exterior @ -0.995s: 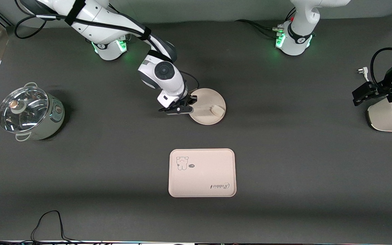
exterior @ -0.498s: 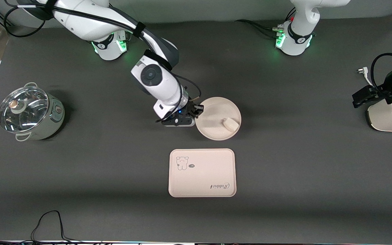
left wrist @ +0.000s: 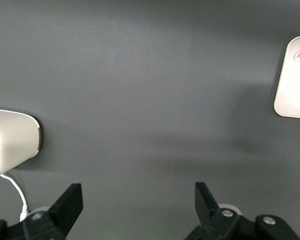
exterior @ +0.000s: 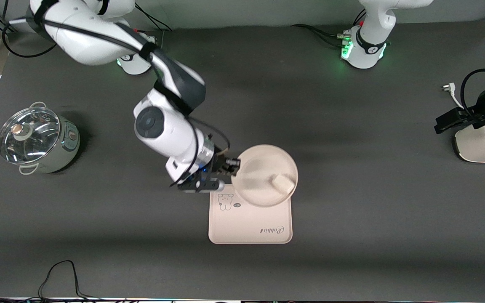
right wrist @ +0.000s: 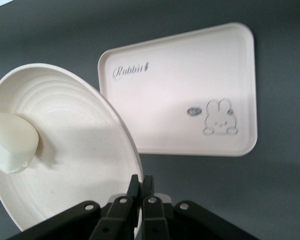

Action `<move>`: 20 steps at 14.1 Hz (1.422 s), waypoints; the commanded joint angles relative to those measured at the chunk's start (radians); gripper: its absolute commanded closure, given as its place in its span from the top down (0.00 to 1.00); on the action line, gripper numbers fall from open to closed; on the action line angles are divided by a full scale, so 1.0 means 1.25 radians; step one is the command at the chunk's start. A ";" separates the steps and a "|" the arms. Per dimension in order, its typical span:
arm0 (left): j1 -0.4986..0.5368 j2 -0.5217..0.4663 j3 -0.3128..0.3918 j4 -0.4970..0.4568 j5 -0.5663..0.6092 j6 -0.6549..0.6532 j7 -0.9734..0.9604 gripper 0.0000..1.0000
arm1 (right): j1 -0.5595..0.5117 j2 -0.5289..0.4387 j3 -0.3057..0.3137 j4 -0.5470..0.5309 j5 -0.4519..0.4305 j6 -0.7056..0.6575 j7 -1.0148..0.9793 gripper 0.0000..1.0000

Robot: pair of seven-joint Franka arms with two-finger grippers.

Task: Place bun in plate and plate on tray
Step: 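Carry the plate with the right gripper onto the bunny tray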

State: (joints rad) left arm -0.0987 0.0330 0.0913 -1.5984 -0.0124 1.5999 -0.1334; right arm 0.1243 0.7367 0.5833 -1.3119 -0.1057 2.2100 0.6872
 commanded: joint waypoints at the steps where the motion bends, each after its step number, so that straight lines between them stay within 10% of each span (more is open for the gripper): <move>1: -0.002 -0.003 0.001 0.001 -0.008 -0.011 0.004 1.00 | 0.012 0.088 -0.009 0.111 0.011 -0.016 -0.058 0.00; 15: -0.014 -0.002 -0.006 -0.002 -0.008 -0.028 0.001 1.00 | 0.016 0.318 -0.048 0.156 0.011 0.134 -0.077 0.00; 16: -0.016 -0.003 -0.006 -0.002 -0.008 -0.031 0.000 1.00 | 0.016 0.316 -0.053 0.156 0.011 0.134 -0.079 0.37; 17: -0.016 -0.003 -0.006 -0.001 -0.008 -0.037 0.000 1.00 | 0.016 0.315 -0.054 0.155 0.009 0.134 -0.076 0.99; 20: -0.014 -0.003 -0.013 0.000 -0.008 -0.036 -0.001 1.00 | 0.013 0.283 -0.053 0.155 -0.044 0.122 -0.072 1.00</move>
State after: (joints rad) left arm -0.1102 0.0366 0.0764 -1.6016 -0.0142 1.5697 -0.1334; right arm 0.1329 1.1125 0.5209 -1.1439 -0.1289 2.3794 0.6100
